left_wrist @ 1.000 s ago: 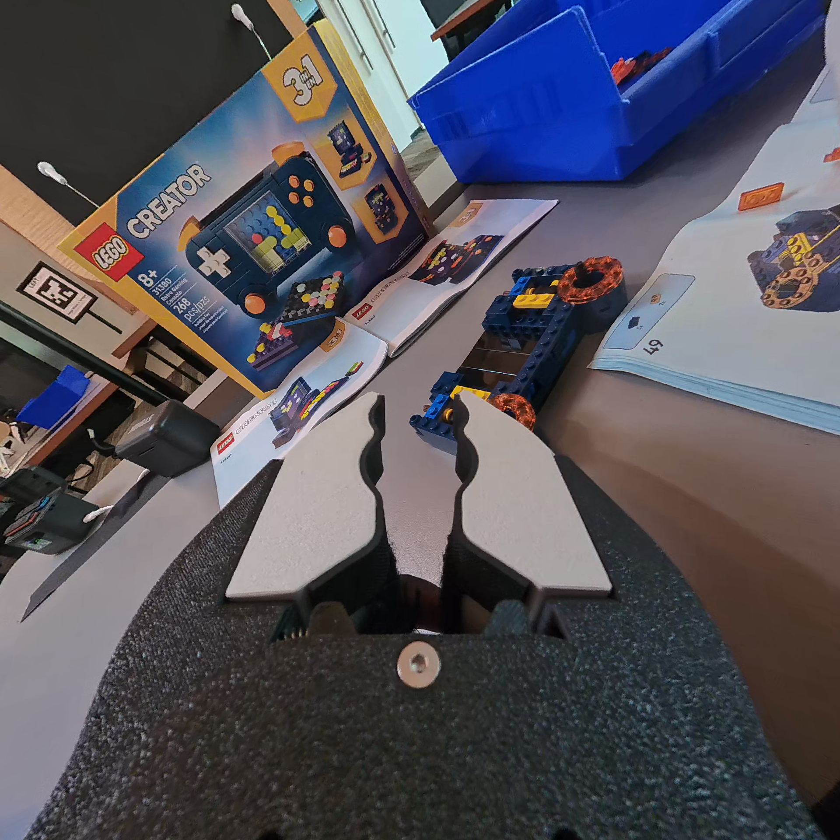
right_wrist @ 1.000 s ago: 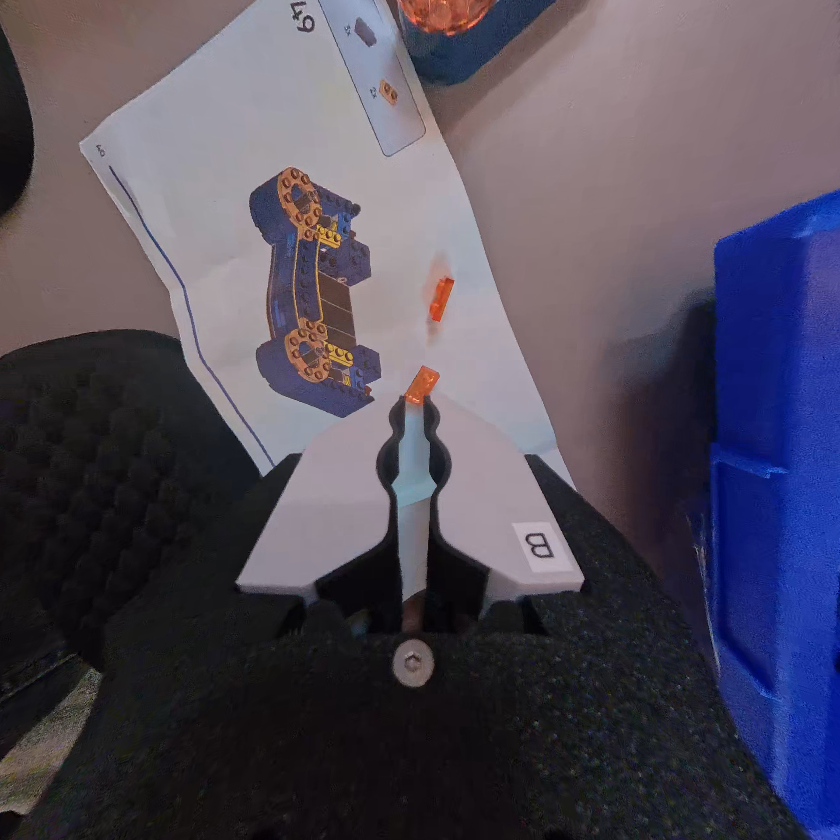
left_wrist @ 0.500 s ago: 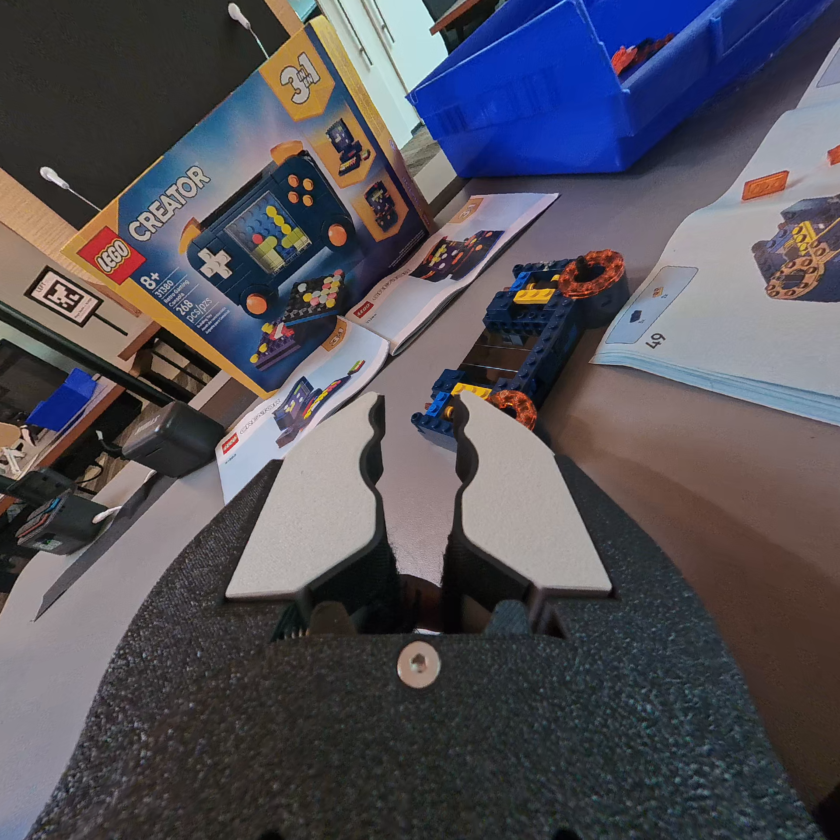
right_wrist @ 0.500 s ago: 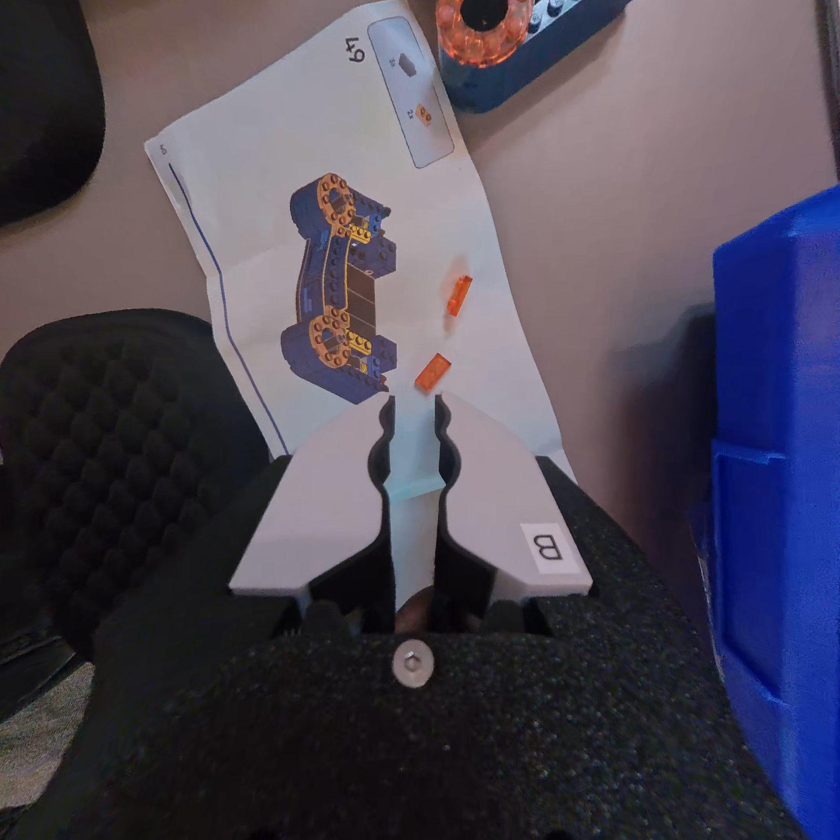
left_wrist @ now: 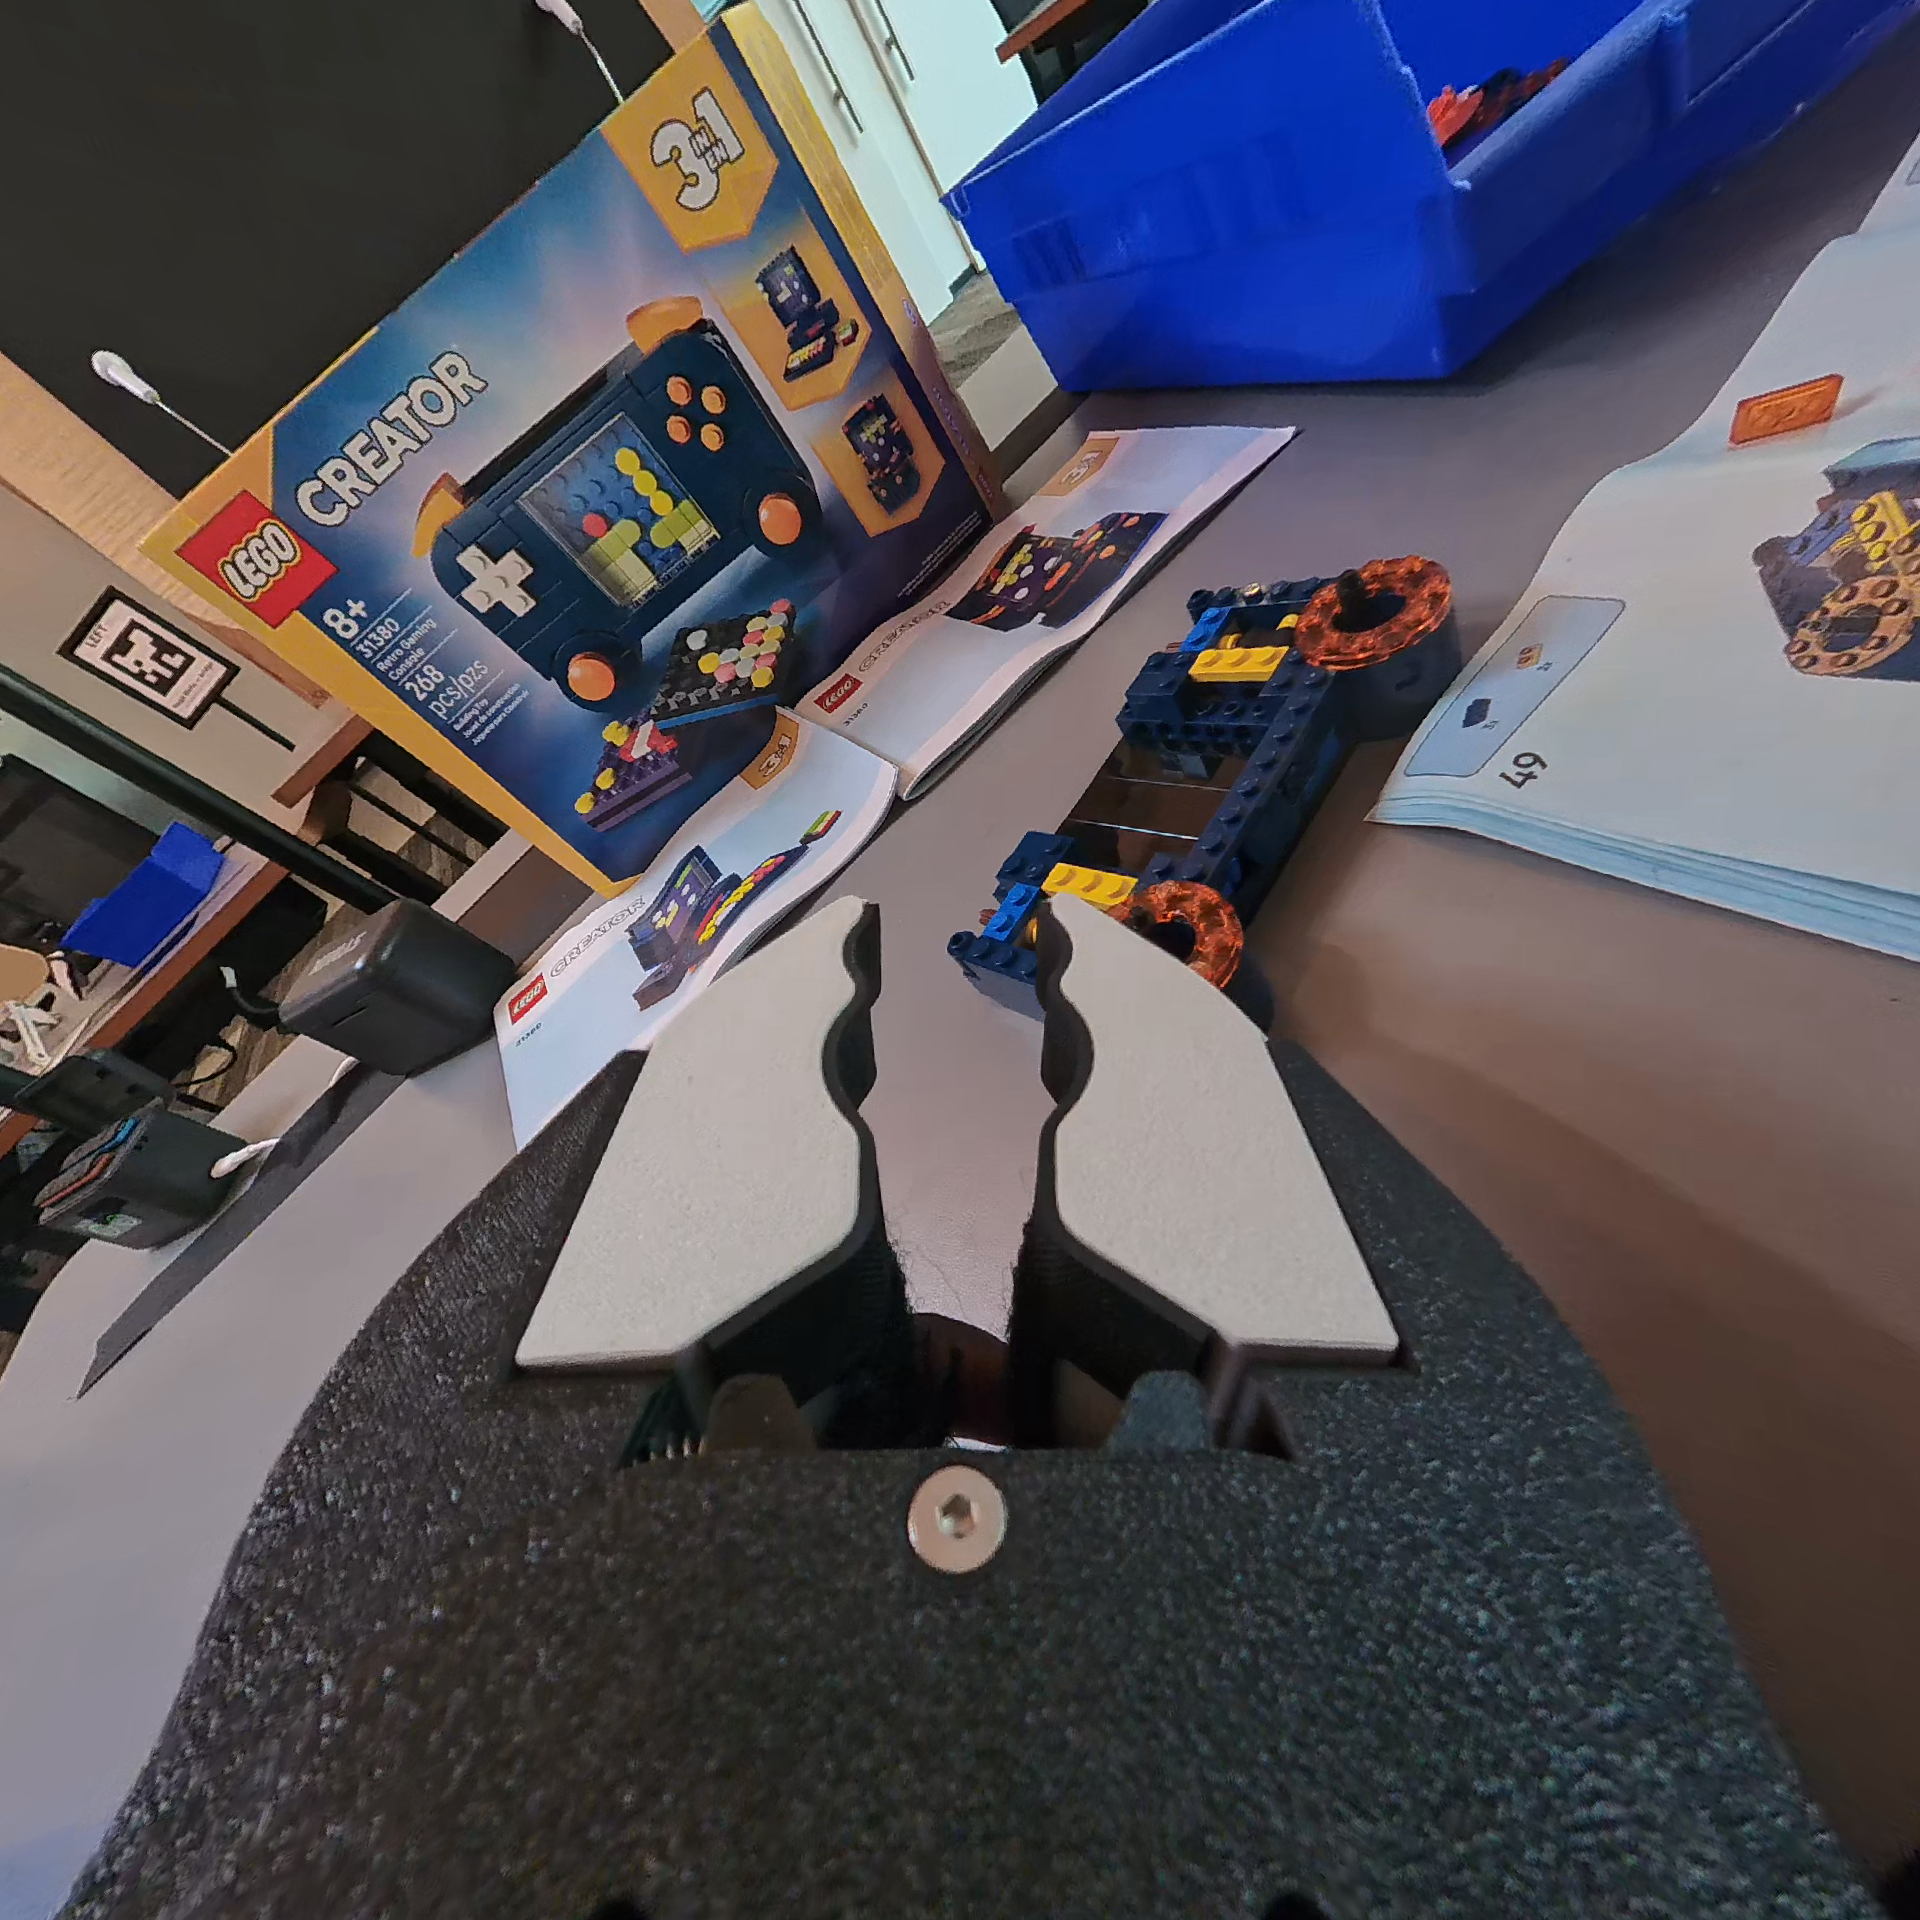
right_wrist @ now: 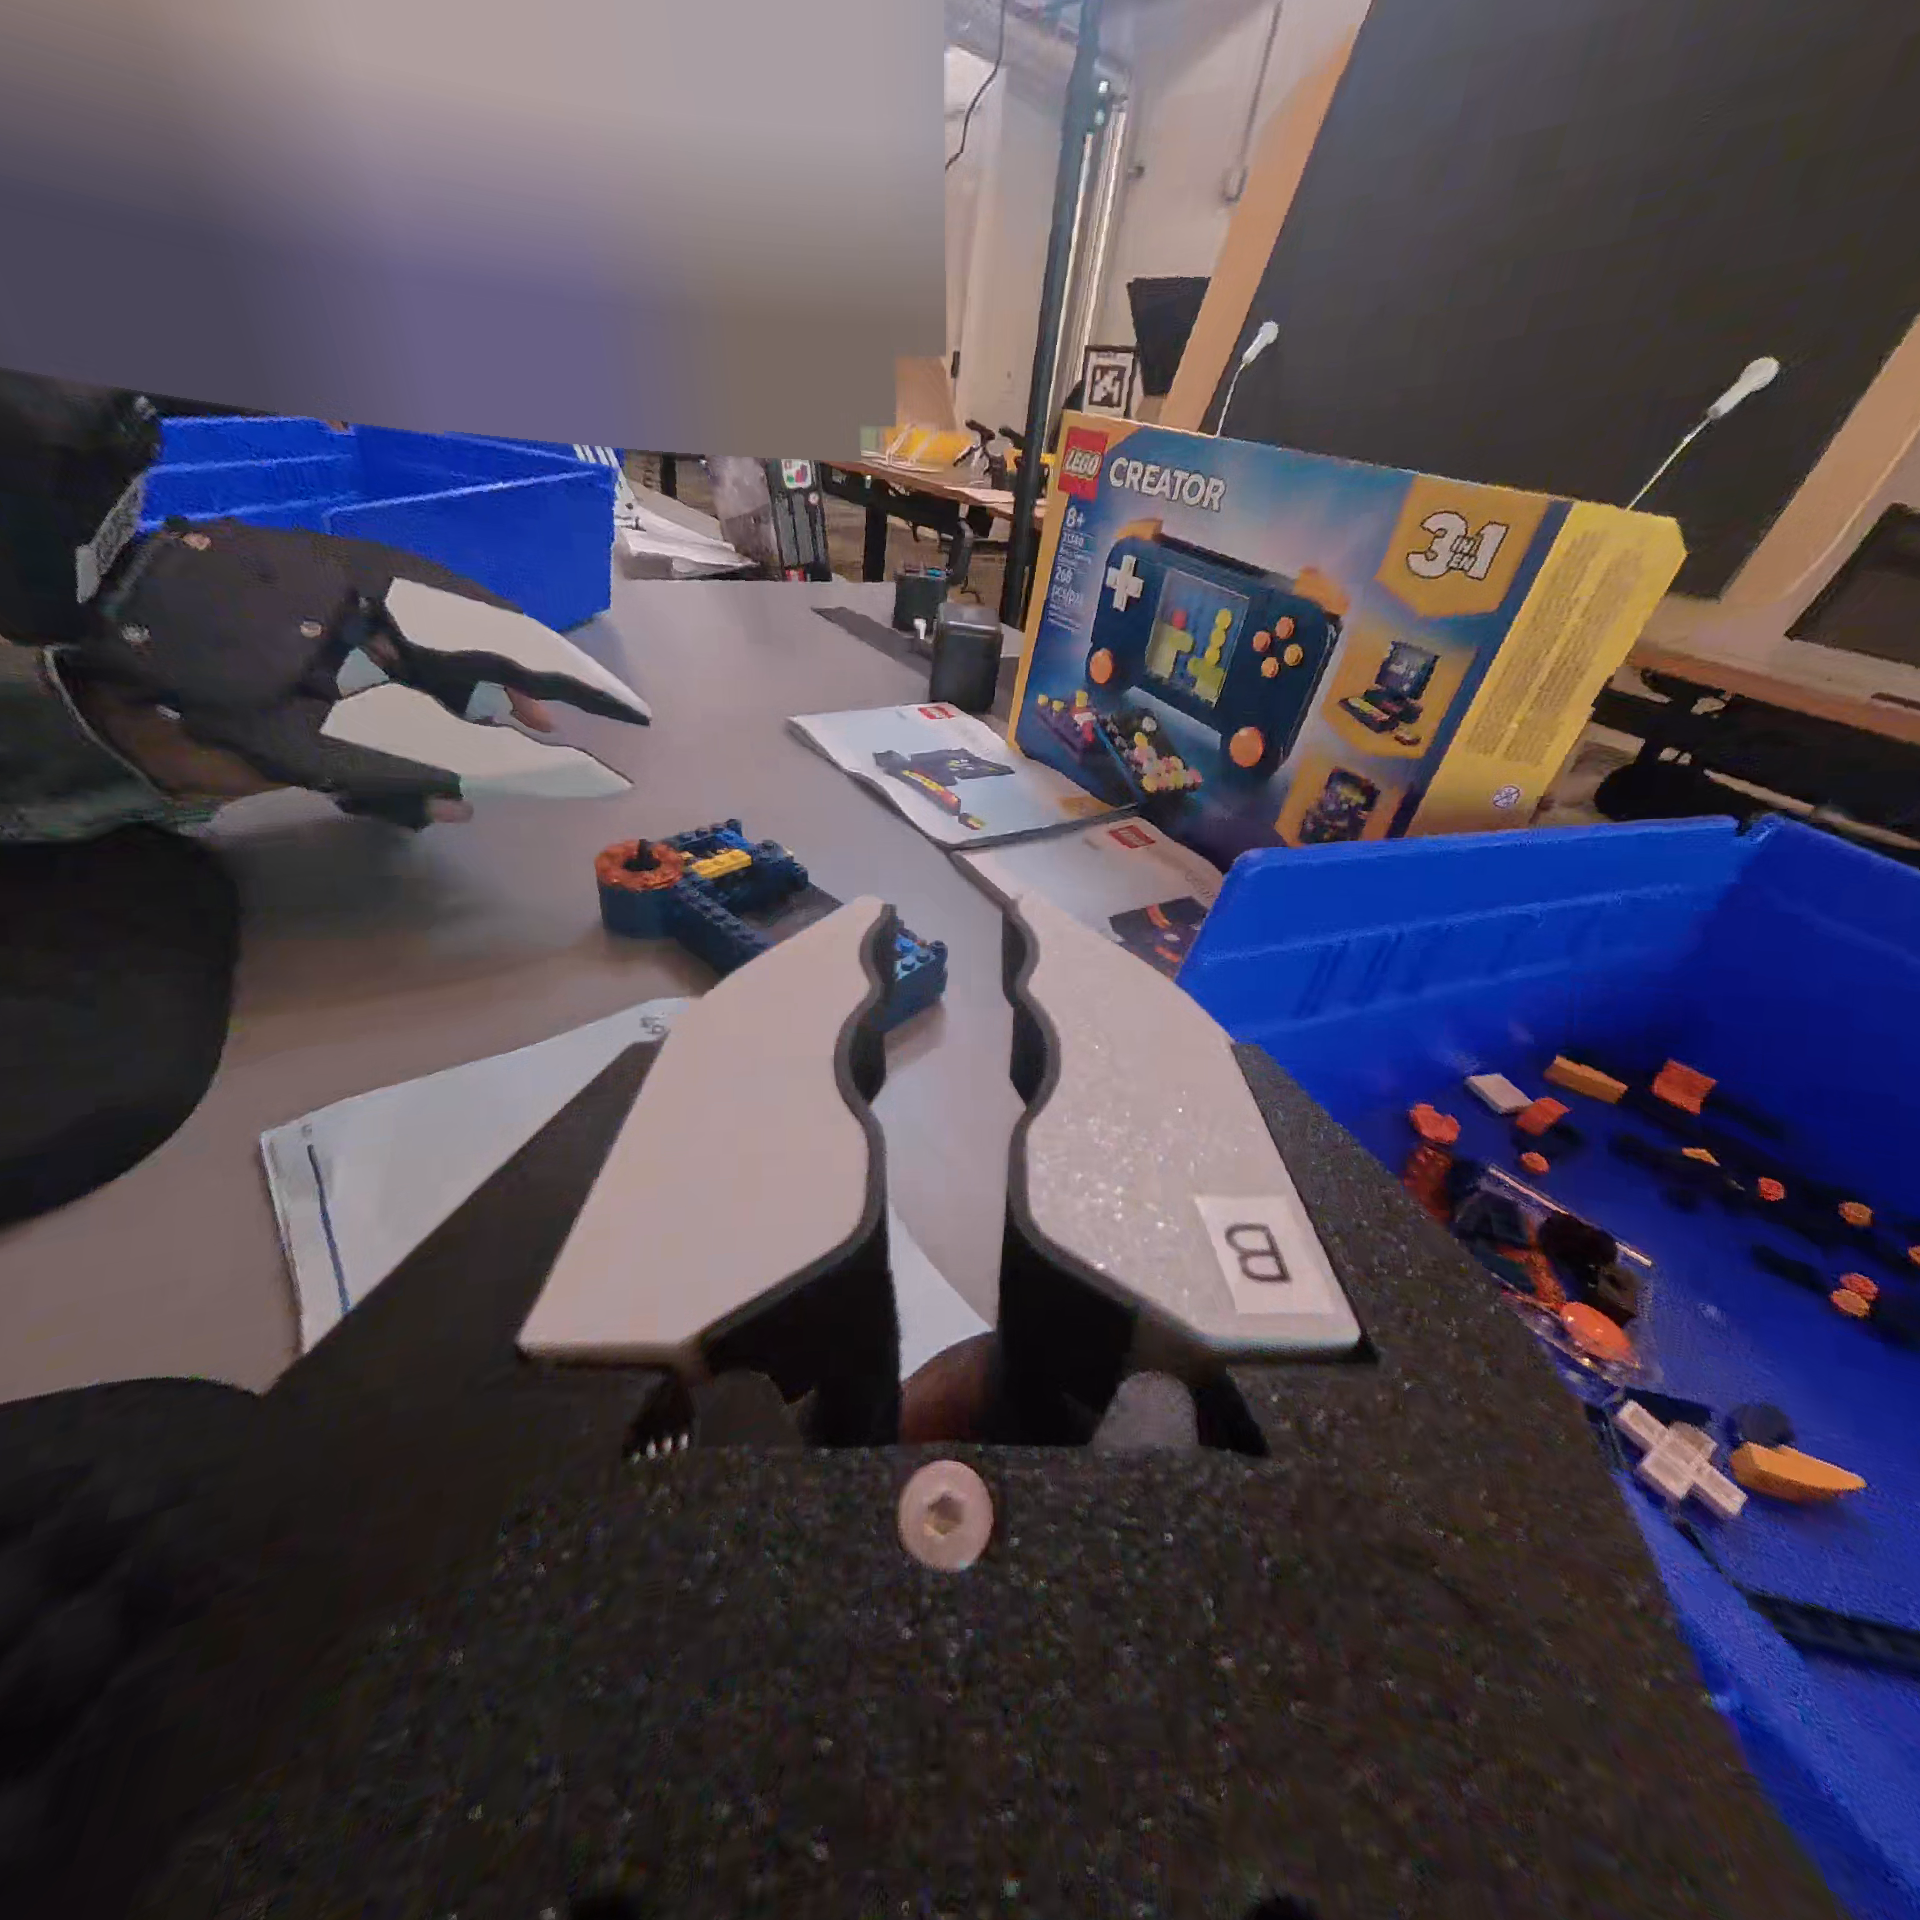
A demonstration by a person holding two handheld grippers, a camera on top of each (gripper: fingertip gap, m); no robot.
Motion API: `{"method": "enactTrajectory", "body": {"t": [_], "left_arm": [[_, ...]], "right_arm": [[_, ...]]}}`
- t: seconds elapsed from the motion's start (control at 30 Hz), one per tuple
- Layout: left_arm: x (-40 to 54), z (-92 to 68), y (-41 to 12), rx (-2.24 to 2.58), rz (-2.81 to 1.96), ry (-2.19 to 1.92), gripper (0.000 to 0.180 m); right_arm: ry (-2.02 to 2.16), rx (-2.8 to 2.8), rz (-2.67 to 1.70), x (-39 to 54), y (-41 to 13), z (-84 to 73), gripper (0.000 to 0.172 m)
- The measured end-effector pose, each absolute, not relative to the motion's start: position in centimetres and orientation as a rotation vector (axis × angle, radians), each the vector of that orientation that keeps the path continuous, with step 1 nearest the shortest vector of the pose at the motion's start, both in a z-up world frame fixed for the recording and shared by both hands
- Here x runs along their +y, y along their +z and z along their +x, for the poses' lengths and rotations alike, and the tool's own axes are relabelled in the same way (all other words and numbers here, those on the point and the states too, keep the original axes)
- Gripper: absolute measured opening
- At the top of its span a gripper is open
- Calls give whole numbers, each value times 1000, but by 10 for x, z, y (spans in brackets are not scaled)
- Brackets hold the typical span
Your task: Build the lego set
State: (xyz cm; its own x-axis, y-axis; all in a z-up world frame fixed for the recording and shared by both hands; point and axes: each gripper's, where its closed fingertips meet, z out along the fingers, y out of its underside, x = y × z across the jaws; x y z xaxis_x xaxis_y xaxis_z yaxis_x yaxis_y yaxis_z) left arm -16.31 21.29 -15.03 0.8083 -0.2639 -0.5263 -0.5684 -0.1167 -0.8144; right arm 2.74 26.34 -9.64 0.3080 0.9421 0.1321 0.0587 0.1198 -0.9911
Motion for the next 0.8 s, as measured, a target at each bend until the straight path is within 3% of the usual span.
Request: {"method": "enactTrajectory", "body": {"t": [0.43,0.53,0.67,0.8], "left_arm": [[214,-171,-146,617,-1686,322,26],[214,-177,-141,568,-1681,320,23],[214,-187,-130,473,-1640,313,23],[213,-191,-118,462,-1559,349,34]], "right_arm": [[851,-991,-1185,265,-85,36,21],[899,-1035,-1166,257,-87,32,0],[906,-1035,-1137,255,-83,34,0],[857,-958,-1081,262,-75,41,0]]}}
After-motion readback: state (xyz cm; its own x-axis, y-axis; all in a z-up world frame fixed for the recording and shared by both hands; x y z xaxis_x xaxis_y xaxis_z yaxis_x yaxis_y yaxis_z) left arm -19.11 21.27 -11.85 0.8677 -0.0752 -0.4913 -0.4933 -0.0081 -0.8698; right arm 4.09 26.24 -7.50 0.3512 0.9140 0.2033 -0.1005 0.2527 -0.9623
